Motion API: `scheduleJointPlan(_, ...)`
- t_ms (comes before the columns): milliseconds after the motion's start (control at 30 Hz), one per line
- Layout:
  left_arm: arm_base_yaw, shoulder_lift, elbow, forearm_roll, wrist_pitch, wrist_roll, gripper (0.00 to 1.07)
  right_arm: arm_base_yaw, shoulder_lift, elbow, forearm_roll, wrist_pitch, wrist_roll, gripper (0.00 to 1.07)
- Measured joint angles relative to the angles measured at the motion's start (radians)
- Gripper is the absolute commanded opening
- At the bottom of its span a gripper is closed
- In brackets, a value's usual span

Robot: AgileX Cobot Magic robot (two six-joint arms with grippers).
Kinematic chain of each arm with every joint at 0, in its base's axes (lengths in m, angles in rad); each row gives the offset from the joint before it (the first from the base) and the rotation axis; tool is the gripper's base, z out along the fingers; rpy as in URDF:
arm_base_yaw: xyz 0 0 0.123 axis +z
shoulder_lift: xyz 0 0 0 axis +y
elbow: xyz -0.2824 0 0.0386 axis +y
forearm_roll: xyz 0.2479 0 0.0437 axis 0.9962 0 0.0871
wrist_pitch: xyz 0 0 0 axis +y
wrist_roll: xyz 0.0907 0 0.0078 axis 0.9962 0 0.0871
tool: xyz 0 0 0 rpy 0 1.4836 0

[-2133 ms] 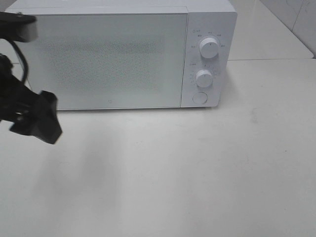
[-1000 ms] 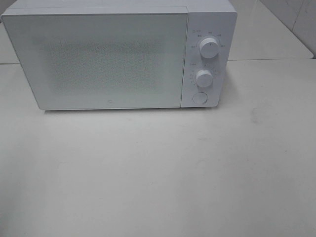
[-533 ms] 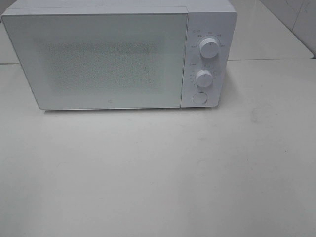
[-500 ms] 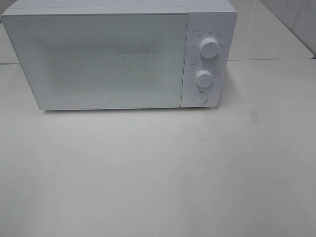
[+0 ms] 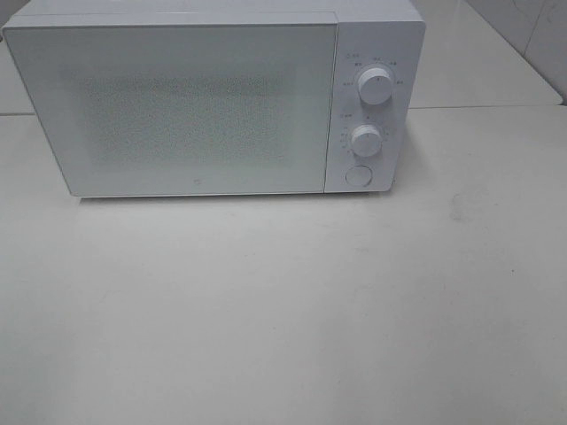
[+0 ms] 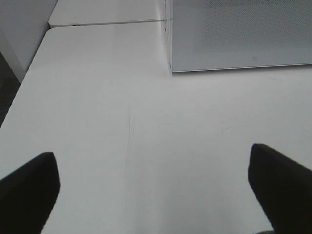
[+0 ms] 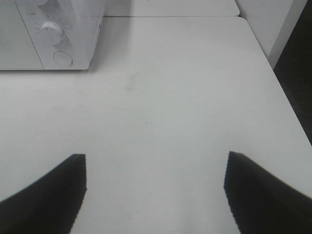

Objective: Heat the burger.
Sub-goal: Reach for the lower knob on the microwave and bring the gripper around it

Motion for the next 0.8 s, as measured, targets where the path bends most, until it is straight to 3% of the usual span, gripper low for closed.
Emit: scheduleJointPlan(800,0.000,0.000,0.000,0.000,0.000,-0.002,0.98,0.000,0.000,0.000,0.000,0.000,0.000,0.76)
